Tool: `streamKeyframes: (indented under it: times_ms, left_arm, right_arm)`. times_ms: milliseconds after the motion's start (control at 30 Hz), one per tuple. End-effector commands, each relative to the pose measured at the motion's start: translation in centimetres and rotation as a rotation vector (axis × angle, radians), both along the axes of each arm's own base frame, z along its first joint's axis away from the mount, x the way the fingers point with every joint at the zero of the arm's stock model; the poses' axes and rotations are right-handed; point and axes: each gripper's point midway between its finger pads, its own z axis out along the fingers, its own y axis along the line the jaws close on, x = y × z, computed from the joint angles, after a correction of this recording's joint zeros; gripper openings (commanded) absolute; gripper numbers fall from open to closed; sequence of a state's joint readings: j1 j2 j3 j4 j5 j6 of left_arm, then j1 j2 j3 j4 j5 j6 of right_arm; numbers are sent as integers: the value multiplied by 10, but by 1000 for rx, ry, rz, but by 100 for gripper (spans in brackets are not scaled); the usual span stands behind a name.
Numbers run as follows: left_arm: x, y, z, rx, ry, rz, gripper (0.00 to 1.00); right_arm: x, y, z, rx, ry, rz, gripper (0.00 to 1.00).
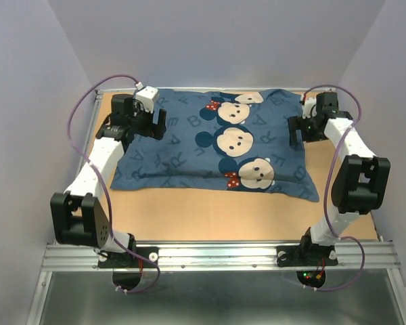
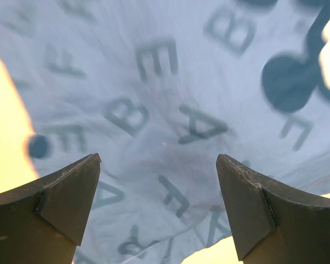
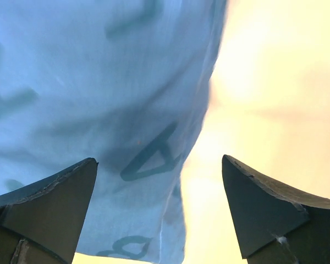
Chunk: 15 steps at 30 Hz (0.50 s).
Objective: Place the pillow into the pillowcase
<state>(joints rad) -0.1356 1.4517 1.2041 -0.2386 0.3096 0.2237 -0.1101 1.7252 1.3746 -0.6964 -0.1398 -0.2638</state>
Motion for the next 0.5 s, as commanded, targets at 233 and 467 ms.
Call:
streamKeyframes:
  times_ms: [233,467]
  left_arm:
    - [-19,24,53,17,-119,120,99]
    - [-21,34,43,67,-123,152,99]
  right_arm:
    - [-17,48,104,248,-251,61,100]
    - [-49,64,69,321,-171,61,100]
